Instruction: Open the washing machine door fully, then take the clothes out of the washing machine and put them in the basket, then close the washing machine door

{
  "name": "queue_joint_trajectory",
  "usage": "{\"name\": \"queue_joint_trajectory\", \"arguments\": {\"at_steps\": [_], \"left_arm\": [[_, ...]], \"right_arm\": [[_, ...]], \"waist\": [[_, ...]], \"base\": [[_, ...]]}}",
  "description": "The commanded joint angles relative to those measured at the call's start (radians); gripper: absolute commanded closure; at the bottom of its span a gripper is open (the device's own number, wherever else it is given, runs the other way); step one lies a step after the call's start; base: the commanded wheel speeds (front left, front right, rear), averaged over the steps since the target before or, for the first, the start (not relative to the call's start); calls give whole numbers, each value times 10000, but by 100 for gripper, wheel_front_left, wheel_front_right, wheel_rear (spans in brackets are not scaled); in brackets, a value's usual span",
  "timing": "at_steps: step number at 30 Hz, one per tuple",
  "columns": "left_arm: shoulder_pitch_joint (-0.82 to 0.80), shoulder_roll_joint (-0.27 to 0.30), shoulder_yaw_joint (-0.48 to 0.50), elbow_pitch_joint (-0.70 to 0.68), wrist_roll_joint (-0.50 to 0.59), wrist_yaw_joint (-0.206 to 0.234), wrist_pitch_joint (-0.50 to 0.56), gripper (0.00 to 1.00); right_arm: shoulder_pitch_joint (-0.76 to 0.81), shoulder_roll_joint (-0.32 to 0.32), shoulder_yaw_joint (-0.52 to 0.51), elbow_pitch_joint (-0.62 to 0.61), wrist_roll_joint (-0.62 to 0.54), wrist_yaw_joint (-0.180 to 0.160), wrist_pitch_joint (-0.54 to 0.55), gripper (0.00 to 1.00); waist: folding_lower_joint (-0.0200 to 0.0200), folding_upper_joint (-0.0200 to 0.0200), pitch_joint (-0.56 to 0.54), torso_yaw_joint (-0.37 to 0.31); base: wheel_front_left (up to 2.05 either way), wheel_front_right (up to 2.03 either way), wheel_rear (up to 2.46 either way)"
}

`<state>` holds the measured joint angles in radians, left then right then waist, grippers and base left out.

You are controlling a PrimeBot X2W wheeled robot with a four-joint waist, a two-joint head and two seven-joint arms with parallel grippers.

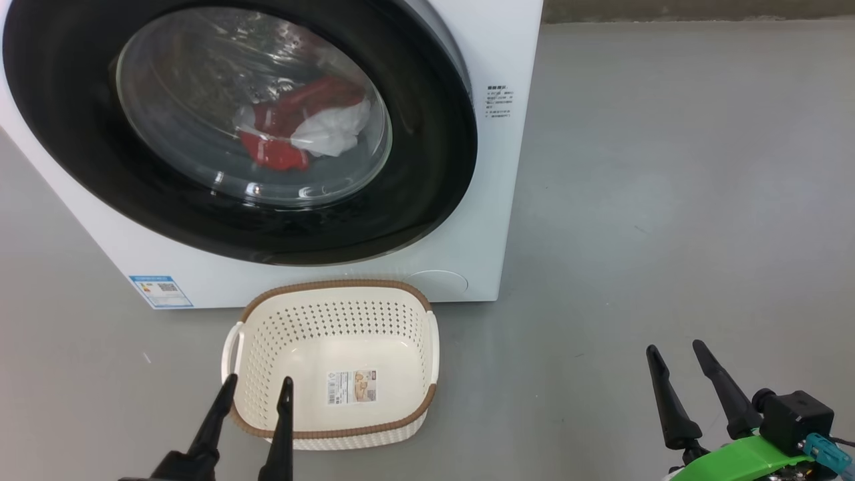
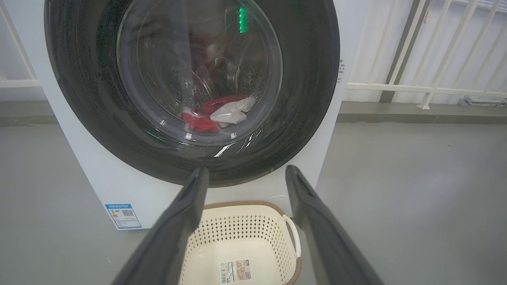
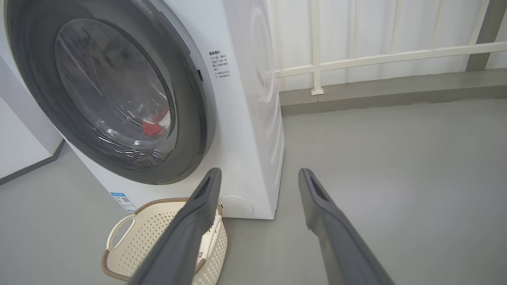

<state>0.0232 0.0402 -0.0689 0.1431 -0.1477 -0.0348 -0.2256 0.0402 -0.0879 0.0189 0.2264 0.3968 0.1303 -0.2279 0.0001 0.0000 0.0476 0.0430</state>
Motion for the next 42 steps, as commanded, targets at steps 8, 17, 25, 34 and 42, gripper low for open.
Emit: {"name": "queue_joint_trajectory", "arguments": {"at_steps": [8,17,25,34,42], "left_arm": [[-2,114,187,-301,1157,142,-362,0],[-47,105,441,104,588,27,-362,0],[-124,102,490,230,361,8,-362,0],[-178,102,396,164,309,42,-362,0],[-328,101,274,18,121,212,-362,0]], "right_arm": [[25,-93,28,-330,-907,4,-339,0],[87,27,-203,-280,-788,4,-339,0],[85,80,-243,-270,-733,4,-339,0],[-35,181,-62,-405,257,4,-339,100],[-1347,168,623,-729,2300,4,-339,100]], "waist": [[-1,0,-7,22],[-1,0,23,7],[-1,0,43,6],[-1,0,96,73],[-1,0,433,102]], "base": [[0,0,0],[0,0,0],[0,0,0],[0,0,0],[0,0,0]]}}
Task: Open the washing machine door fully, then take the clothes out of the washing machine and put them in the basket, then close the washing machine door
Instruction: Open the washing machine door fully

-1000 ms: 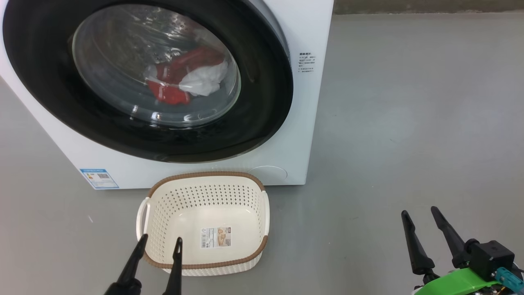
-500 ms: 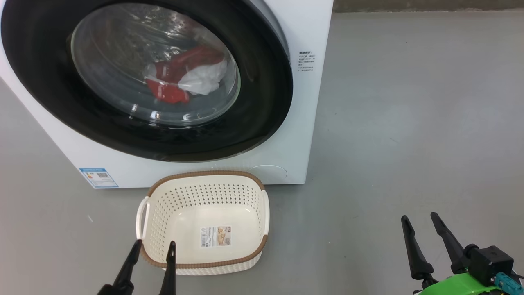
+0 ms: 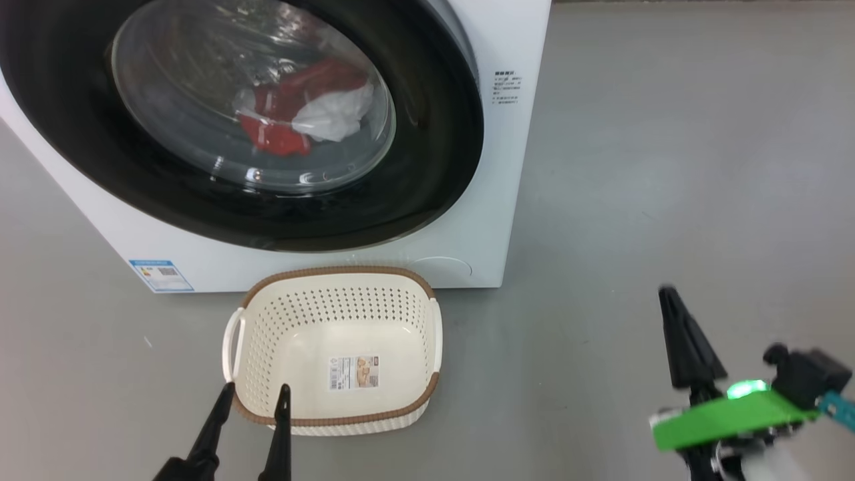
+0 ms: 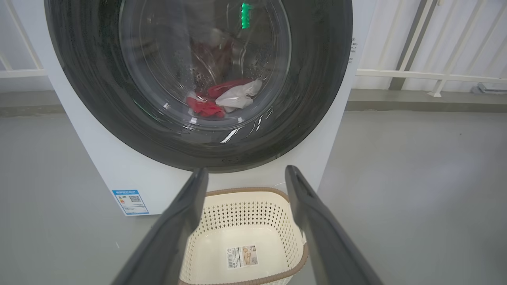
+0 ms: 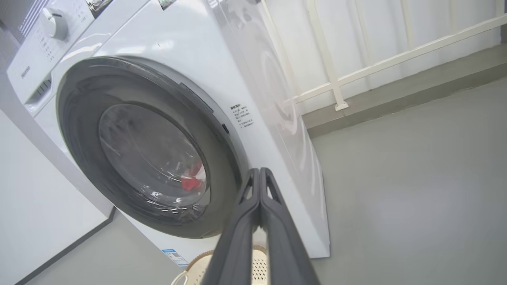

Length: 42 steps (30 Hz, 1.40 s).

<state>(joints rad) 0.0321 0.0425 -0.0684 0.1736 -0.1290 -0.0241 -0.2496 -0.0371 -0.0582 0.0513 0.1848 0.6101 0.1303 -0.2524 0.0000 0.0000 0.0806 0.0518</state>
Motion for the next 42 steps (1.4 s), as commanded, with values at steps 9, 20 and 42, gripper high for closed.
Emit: {"name": "queue_joint_trajectory", "arguments": {"at_steps": [9,20,42], "left_arm": [[-847,78,-94,-288,-87,49,-122,0],[-1366,78,-425,-238,-251,57,-122,0],[-2392,78,-993,-170,-647,144,-122,0]], "right_arm": [[-3063,-578,1298,0,2774,4,-93,100],[-6016,-2079,2657,658,6619,4,622,100],[-10309,-3044,2284,3024,11105,4,6359,100]], "waist": [[0,0,640,354],[0,0,1356,1103],[0,0,3041,1925]], "base": [[0,0,0],[0,0,0],[0,0,0]]}}
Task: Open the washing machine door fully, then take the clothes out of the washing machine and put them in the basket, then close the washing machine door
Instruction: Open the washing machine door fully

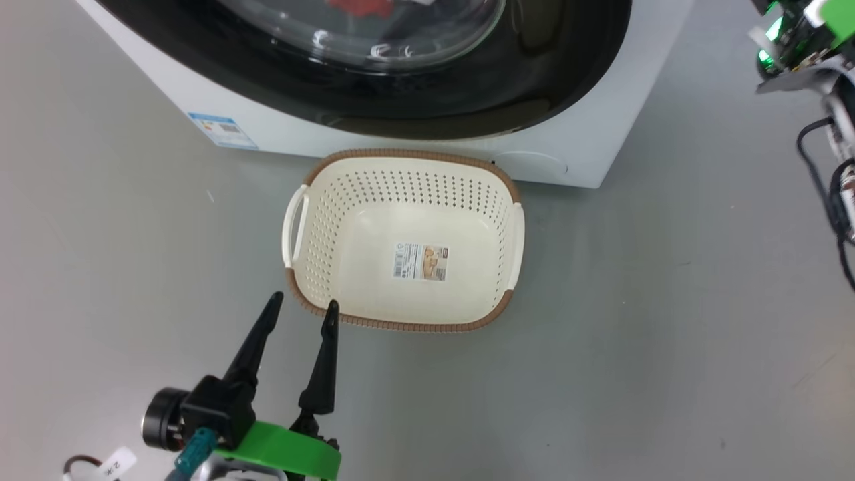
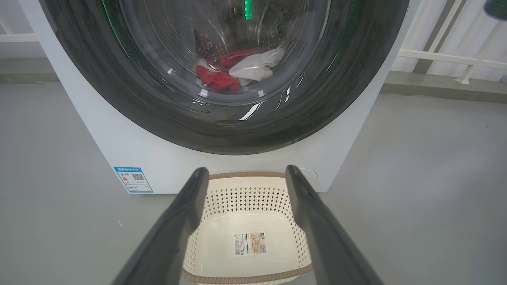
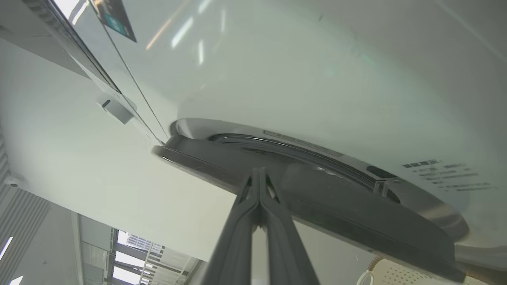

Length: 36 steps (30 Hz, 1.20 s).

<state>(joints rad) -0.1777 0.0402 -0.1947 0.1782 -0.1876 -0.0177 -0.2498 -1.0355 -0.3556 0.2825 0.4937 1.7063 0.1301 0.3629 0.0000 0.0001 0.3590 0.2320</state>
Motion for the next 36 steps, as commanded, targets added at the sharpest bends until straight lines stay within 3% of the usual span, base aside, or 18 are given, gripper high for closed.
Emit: {"name": "queue_joint_trajectory", "arguments": {"at_steps": [1,10,19,36], "left_arm": [[-331,101,254,-219,-77,84,-120,0],[-694,101,-6,-239,-201,112,-120,0],[-926,101,-274,-277,-347,214,-120,0],[-761,101,-376,-146,-400,313,-120,0]], "right_arm": [[-465,-77,-27,121,208,6,426,100],[-1709,-13,413,1493,368,6,2176,100],[-2675,253,596,2485,500,6,3109,100],[-2002,529,906,2436,163,6,3755,100]], "waist": [[0,-1,324,140],[0,-1,848,329],[0,-1,1164,539],[0,-1,556,480]], "base": [[0,0,0],[0,0,0],[0,0,0],[0,0,0]]}}
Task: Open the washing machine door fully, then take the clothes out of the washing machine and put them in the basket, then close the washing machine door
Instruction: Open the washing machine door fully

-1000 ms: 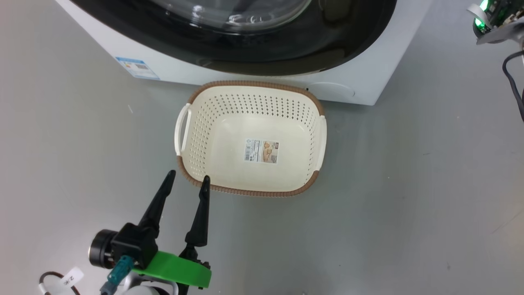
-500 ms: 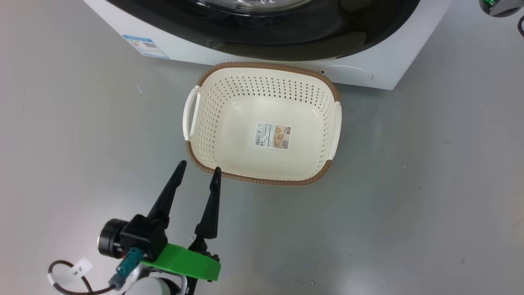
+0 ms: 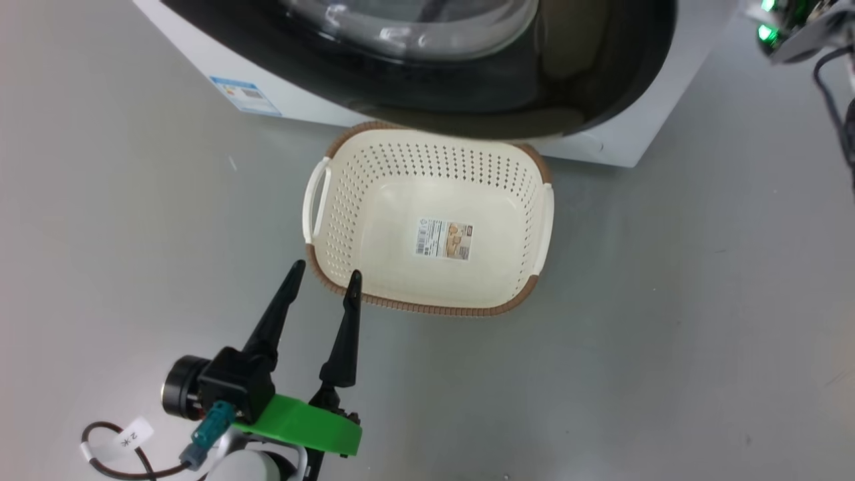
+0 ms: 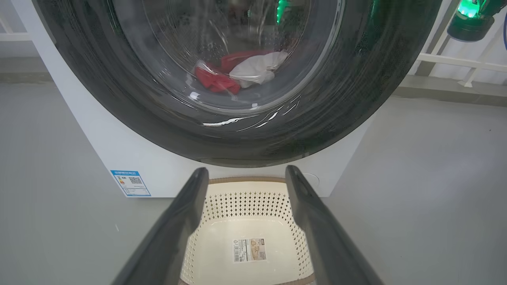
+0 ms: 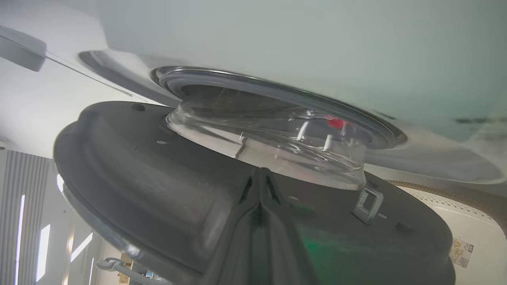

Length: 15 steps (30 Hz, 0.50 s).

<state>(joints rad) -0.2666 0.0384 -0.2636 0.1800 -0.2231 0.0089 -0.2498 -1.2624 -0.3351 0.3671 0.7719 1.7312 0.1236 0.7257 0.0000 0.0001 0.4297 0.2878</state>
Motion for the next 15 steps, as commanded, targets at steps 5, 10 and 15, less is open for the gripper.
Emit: {"name": "queue_joint_trajectory", "arguments": {"at_steps": [5,10,15], "left_arm": [[365,118,364,-43,62,-21,-120,0],[683,118,454,-16,145,-26,-120,0],[962,118,580,-9,205,-33,-120,0]], "right_arm": [[949,428,90,-611,-101,71,288,100],[1791,569,63,-967,-40,71,442,100],[2503,737,143,-1296,-60,71,603,100]], "waist": [[0,-1,-594,-124],[0,-1,-1097,-104],[0,-1,-1487,-97]], "base": [[0,0,0],[0,0,0],[0,0,0]]}}
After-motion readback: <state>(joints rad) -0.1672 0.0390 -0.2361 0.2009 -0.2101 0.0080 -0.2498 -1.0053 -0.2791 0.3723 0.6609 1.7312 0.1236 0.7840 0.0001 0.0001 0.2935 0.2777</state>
